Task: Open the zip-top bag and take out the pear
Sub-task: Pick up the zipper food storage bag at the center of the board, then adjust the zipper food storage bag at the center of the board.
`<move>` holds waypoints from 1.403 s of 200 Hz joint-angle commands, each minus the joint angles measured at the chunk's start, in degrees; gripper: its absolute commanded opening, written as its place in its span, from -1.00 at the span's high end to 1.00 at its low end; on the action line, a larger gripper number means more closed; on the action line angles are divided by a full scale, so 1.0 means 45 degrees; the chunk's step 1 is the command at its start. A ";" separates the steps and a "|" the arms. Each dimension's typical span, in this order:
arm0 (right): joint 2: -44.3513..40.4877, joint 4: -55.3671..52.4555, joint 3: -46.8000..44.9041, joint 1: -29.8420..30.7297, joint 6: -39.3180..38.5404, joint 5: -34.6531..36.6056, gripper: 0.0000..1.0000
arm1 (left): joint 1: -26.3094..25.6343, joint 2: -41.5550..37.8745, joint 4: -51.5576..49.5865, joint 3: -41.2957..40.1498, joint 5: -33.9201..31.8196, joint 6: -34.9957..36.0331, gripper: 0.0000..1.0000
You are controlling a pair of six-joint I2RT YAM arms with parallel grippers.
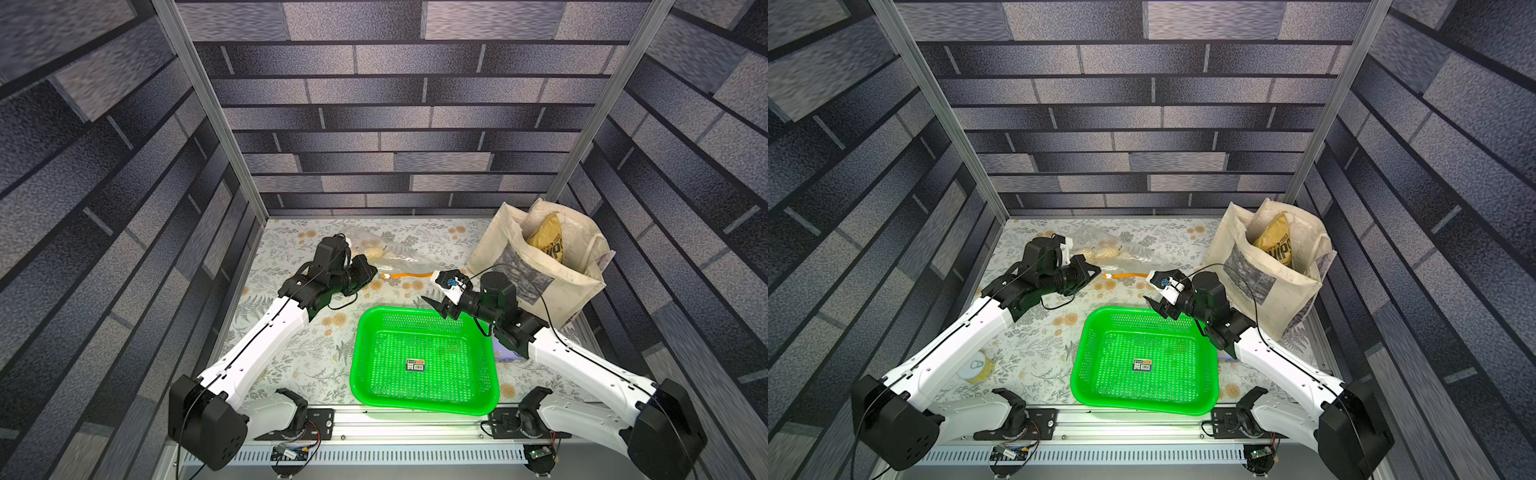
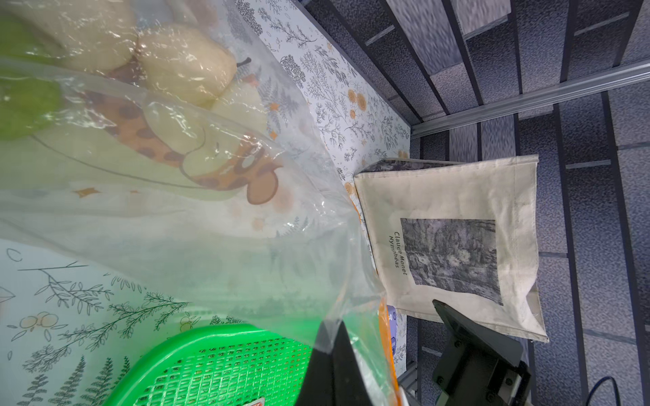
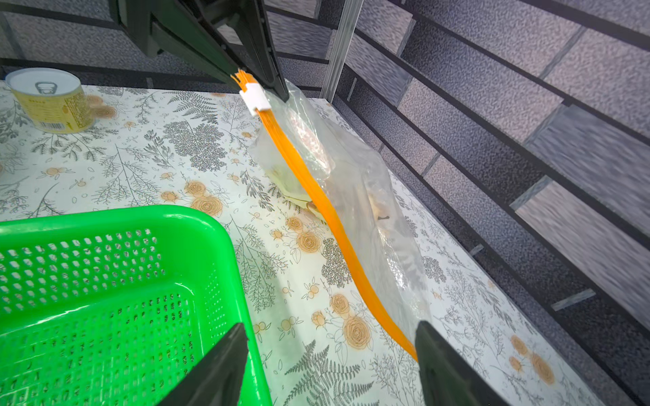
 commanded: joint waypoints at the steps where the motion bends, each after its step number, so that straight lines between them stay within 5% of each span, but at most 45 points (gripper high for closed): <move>1: 0.0928 0.1258 0.0947 0.0154 -0.0854 0.0313 -0.51 | 0.0462 -0.0458 -0.0148 0.0665 0.0599 0.0821 1.00; 88: 0.4355 0.2278 0.3614 0.0773 -0.0670 -0.1097 -0.21 | 0.1042 -0.0815 0.0203 0.0688 0.0803 0.1032 1.00; 117: 0.5114 0.2448 0.4272 0.0774 -0.0561 -0.0601 0.42 | 0.1242 -0.0879 0.0002 0.1072 0.0890 0.1239 1.00; 151: 0.5289 0.2311 0.5164 0.0764 -0.1371 -0.1037 0.86 | 0.1760 -0.0804 -0.0427 0.1797 0.1189 0.1744 1.00; 168: 0.5311 0.1327 0.5914 0.0718 -0.1752 -0.1129 1.00 | 0.2202 -0.0724 -0.0470 0.2232 0.1444 0.2098 0.69; 190: 0.5280 -0.0633 0.7378 0.0382 -0.1089 -0.1974 1.00 | 0.2686 -0.0697 0.0080 0.2701 0.2074 0.3103 -0.04; 211: 0.5532 -0.3891 0.9729 -0.0158 -0.0313 -0.3501 1.00 | 0.2913 -0.0668 0.0005 0.3390 0.2216 0.4723 -0.40; 233: 0.6515 -0.8251 1.3138 -0.0574 -0.0288 -0.4365 1.00 | 0.3301 -0.0538 -0.0258 0.4259 0.2388 0.6335 -0.59; 280: 0.8472 -1.3377 1.8250 -0.0802 -0.0427 -0.3807 1.00 | 0.3505 -0.0848 0.0718 0.4755 0.3462 1.0104 -0.74</move>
